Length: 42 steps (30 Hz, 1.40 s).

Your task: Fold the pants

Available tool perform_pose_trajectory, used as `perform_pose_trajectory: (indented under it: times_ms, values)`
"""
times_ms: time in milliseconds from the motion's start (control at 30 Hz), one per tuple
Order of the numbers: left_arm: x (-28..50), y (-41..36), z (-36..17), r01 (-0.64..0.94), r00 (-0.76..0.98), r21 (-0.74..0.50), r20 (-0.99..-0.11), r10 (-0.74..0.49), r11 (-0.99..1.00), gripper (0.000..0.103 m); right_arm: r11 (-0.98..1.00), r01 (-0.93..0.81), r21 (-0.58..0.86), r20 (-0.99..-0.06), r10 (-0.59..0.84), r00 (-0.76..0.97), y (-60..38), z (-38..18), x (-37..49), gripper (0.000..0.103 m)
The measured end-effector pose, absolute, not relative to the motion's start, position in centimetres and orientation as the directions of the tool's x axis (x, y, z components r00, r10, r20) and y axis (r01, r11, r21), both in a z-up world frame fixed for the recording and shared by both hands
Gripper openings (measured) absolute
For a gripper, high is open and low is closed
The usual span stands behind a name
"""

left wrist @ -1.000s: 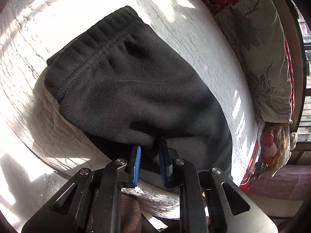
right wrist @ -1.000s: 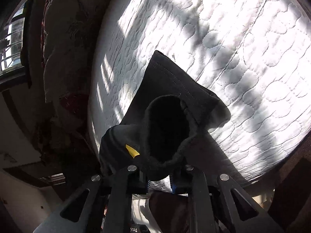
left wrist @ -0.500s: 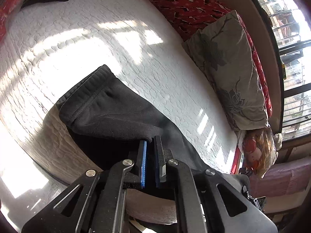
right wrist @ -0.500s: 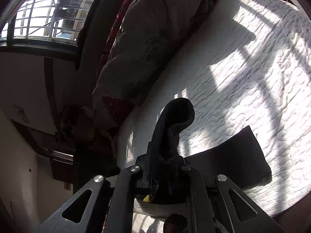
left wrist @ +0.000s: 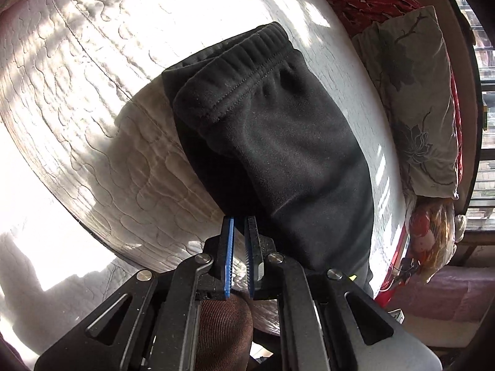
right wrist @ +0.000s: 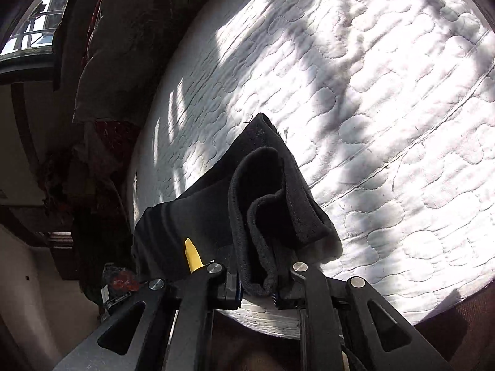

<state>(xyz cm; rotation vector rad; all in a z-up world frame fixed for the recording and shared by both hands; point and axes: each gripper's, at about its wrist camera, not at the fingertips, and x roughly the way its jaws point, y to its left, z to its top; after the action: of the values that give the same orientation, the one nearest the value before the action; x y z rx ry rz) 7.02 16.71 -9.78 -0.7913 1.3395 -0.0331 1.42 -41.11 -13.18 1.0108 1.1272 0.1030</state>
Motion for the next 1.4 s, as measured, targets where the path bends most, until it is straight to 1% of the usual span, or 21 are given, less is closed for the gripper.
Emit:
perform_pose_trajectory:
  times_ms: [33,100,167,233,300,367,433,533,633,700,800,967,1067,1100,1133,1200,1233,1300,1333,1400]
  values:
    - [6.8,16.7,-9.6,-0.404,0.27,-0.535,-0.845,-0.462,0.742,0.005,0.587,0.41,0.698,-0.714,0.528,0.46,-41.2,-13.2,1.2,0.019]
    - [6.8,16.4,-9.1,-0.383,0.273,-0.548,-0.836,-0.476,0.743,0.005,0.574,0.417,0.704,-0.708,0.532,0.464,-41.6,-13.3,0.4,0.021]
    - [7.3,15.8,-8.4,-0.369,0.288,-0.557,-0.829,-0.479,0.744,0.005,0.56,0.415,0.717,-0.695,0.529,0.487,-42.1,-12.9,0.2,0.028]
    - [7.9,15.1,-7.7,-0.352,0.306,-0.583,-0.811,-0.498,0.732,0.005,0.577,0.404,0.709,-0.7,0.51,0.5,-42.1,-12.4,0.6,0.032]
    - [8.5,14.3,-7.2,-0.342,0.313,-0.596,-0.802,-0.51,0.727,0.009,0.589,0.4,0.702,-0.706,0.497,0.505,-42.1,-12.0,1.0,0.035]
    - [8.9,13.7,-7.1,-0.342,0.312,-0.581,-0.812,-0.493,0.739,0.019,0.592,0.394,0.703,-0.703,0.493,0.513,-42.0,-11.8,1.4,0.041]
    - [9.1,13.5,-7.6,-0.355,0.304,-0.572,-0.819,-0.487,0.739,0.027,0.603,0.387,0.698,-0.706,0.485,0.517,-41.9,-11.4,1.7,0.045]
    - [8.5,13.8,-8.6,-0.394,0.298,-0.588,-0.809,-0.507,0.707,0.028,0.619,0.378,0.688,-0.712,0.475,0.517,-41.7,-11.1,2.1,0.046]
    - [7.4,14.9,-9.0,-0.43,0.329,-0.614,-0.79,-0.518,0.662,0.028,0.621,0.38,0.686,-0.714,0.474,0.515,-41.8,-11.1,2.3,0.047]
    - [7.6,15.8,-9.5,-0.461,0.33,-0.608,-0.793,-0.512,0.646,0.032,0.627,0.378,0.681,-0.717,0.47,0.515,-41.7,-11.1,2.5,0.048]
    - [8.5,16.7,-10.1,-0.5,0.333,-0.612,-0.789,-0.516,0.613,0.032,0.632,0.381,0.675,-0.723,0.464,0.512,-41.9,-11.2,3.0,0.048]
    - [10.5,15.8,-9.7,-0.487,0.332,-0.606,-0.794,-0.509,0.629,0.032,0.63,0.378,0.679,-0.717,0.456,0.528,-42.3,-11.1,3.5,0.048]
    - [11.8,15.2,-10.1,-0.499,0.302,-0.569,-0.821,-0.484,0.654,0.03,0.639,0.362,0.678,-0.712,0.451,0.538,-42.3,-10.9,4.0,0.048]
    - [12.1,15.2,-10.4,-0.506,0.29,-0.555,-0.831,-0.476,0.66,0.026,0.649,0.352,0.674,-0.713,0.445,0.542,-42.2,-10.8,4.1,0.047]
    - [12.3,15.2,-10.5,-0.513,0.278,-0.536,-0.843,-0.461,0.67,0.015,0.668,0.344,0.66,-0.721,0.435,0.539,-42.0,-10.8,4.4,0.044]
    - [12.4,15.3,-10.2,-0.515,0.267,-0.533,-0.844,-0.465,0.671,0.009,0.727,0.333,0.601,-0.765,0.402,0.503,-41.3,-10.8,5.1,0.02]
    - [12.2,15.5,-9.9,-0.515,0.268,-0.541,-0.838,-0.475,0.665,0.005,0.755,0.329,0.568,-0.789,0.385,0.478,-41.0,-10.8,5.5,0.005]
    - [11.3,16.0,-8.3,-0.493,0.301,-0.59,-0.805,-0.511,0.64,0.004,0.774,0.311,0.552,-0.796,0.377,0.473,-40.8,-10.0,6.0,0.004]
    - [10.8,16.2,-7.5,-0.47,0.322,-0.607,-0.794,-0.516,0.641,0.004,0.773,0.294,0.563,-0.779,0.376,0.502,-41.0,-9.0,6.0,0.004]
    - [10.1,16.5,-7.2,-0.45,0.333,-0.591,-0.807,-0.488,0.669,0.004,0.754,0.25,0.607,-0.719,0.387,0.578,-41.6,-6.8,5.6,0.004]
